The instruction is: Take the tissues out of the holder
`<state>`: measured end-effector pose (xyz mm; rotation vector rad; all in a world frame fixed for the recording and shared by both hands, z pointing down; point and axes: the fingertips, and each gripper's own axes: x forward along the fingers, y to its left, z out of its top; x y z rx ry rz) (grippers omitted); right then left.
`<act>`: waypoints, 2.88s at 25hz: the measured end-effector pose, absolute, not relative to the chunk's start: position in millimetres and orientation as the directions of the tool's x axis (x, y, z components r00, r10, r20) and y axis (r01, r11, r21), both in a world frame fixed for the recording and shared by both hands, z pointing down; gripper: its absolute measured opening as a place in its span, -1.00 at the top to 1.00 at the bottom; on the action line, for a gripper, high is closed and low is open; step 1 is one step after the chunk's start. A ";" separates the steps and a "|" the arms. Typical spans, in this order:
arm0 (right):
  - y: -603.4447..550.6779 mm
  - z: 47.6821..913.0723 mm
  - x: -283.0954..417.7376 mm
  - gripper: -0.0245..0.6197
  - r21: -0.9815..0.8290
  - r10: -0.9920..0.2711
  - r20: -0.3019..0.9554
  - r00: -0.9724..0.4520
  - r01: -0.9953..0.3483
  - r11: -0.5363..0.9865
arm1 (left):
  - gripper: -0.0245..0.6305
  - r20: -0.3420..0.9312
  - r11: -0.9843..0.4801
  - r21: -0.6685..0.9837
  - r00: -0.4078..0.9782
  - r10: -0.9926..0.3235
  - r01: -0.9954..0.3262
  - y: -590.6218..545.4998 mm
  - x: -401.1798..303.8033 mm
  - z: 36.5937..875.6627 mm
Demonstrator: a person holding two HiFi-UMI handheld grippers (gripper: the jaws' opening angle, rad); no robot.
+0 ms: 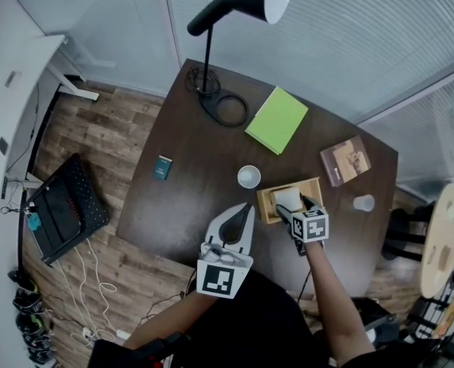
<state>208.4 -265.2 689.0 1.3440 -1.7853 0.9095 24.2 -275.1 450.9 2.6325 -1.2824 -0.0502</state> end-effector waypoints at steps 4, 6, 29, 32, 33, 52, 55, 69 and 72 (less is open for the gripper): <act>-269.7 706.4 215.6 -0.33 -0.104 -0.416 0.892 -0.179 -0.975 0.197 | 0.93 0.078 -0.581 0.216 0.607 -0.791 -0.785 -278.6 20.2 455.6; -270.0 716.8 215.4 -0.38 -0.113 -0.375 0.909 -0.180 -0.975 0.194 | 0.93 0.084 -0.573 0.217 0.600 -0.796 -0.790 -281.0 18.5 457.9; -269.5 763.9 221.8 -0.43 -0.042 -0.195 0.976 -0.093 -0.966 0.255 | 0.93 0.123 -0.541 0.230 0.575 -0.809 -0.809 -275.1 19.1 467.9; -267.6 764.0 220.8 -0.43 -0.035 -0.201 0.975 -0.094 -0.959 0.281 | 0.93 0.121 -0.533 0.235 0.569 -0.814 -0.813 -270.2 19.0 467.2; -266.6 764.3 221.5 -0.43 -0.031 -0.200 0.975 -0.091 -0.958 0.286 | 0.93 0.122 -0.532 0.234 0.567 -0.814 -0.814 -268.8 19.5 467.1; -270.8 682.7 214.6 -0.38 -0.080 -0.393 0.901 -0.185 -0.960 0.267 | 0.93 0.080 -0.505 0.228 0.533 -0.842 -0.832 -250.5 6.7 446.3; -269.9 661.6 209.9 -0.38 -0.107 -0.445 0.870 -0.214 -0.962 0.253 | 0.93 0.068 -0.517 0.229 0.543 -0.837 -0.825 -243.0 10.1 442.8; -251.0 548.0 172.5 -0.38 -0.128 -0.716 0.653 -0.247 -0.968 0.217 | 0.93 0.014 -0.583 0.205 0.598 -0.801 -0.786 -215.7 25.6 420.4; -242.9 522.2 157.6 -0.38 -0.116 -0.760 0.599 -0.252 -0.967 0.228 | 0.93 0.007 -0.583 0.217 0.599 -0.801 -0.783 -213.8 22.8 416.9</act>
